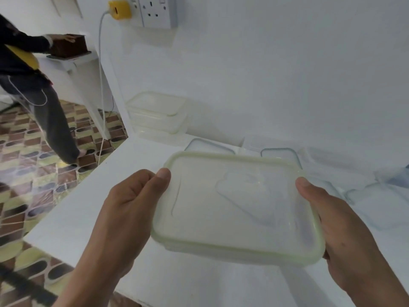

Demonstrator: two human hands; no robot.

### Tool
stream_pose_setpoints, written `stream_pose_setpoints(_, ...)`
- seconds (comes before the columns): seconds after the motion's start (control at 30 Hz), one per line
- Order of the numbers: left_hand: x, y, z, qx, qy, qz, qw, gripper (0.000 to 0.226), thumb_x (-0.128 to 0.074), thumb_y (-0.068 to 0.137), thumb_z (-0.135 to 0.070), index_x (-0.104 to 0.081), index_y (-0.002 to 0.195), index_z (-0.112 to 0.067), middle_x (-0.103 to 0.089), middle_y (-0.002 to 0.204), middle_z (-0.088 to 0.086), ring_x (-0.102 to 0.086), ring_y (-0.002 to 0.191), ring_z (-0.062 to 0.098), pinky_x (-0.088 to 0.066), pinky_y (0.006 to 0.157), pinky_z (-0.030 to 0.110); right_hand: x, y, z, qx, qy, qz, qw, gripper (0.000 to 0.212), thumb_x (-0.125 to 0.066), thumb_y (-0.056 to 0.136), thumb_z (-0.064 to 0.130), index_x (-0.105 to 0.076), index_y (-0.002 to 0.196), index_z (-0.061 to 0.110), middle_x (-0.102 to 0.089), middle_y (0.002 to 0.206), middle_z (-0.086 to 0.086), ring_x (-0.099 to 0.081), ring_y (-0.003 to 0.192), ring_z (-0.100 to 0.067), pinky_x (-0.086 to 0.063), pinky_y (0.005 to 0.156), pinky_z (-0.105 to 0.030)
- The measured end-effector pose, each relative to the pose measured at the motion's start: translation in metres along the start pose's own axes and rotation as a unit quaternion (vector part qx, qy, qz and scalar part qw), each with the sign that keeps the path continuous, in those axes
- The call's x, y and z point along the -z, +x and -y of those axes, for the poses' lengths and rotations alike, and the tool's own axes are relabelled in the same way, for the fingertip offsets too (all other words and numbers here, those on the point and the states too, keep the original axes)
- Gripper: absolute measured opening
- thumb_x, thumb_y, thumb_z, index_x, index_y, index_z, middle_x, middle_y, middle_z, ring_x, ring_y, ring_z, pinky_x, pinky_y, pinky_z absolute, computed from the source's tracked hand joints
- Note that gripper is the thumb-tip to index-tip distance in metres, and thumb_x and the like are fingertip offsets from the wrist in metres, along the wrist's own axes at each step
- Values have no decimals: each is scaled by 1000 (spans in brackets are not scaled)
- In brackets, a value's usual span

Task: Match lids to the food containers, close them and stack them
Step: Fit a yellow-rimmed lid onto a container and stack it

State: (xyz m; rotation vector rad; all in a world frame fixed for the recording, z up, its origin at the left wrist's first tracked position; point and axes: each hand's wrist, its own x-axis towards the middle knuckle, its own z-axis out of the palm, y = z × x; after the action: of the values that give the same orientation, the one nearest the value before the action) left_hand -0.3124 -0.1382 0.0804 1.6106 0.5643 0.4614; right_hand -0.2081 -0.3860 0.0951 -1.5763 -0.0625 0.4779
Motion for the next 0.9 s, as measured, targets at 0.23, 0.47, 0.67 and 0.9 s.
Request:
stream_pose_setpoints(0.23,18,38,14,-9,28,-17,999,76,-54,78,-75,-62,98,-2,-59,95,30,-58,80,50,-40,68,48,-31,30,8,-6,-25,7,1000,38,-47,90,58,-80,81,41,-77,81,7,-70,62,-3,-43,54,-25)
stream_pose_setpoints(0.47,61,152,8,1,15,-29,999,72,-59,78,-70,-62,100,-2,-56,81,11,-48,72,24,-38,67,41,-110,112,21,24,-7,-62,998,48,-53,93,61,-74,59,34,-51,59,1,-41,52,-15,-26,57,-28)
stream_pose_setpoints(0.67,102,275,-6,1,-12,-24,1000,36,-60,94,-51,-56,91,-15,-42,78,8,-28,56,19,-19,53,33,-193,211,53,19,4,-101,995,45,-54,93,58,-43,65,24,-36,50,6,-28,39,-13,-23,47,-25)
stream_pose_setpoints(0.9,129,379,-24,31,72,-4,997,38,-55,96,-50,-53,84,-14,-37,64,2,-30,48,16,-25,50,28,-254,294,86,29,1,-103,994,40,-54,91,59,-50,76,22,-40,61,2,-31,40,-13,-23,43,-21)
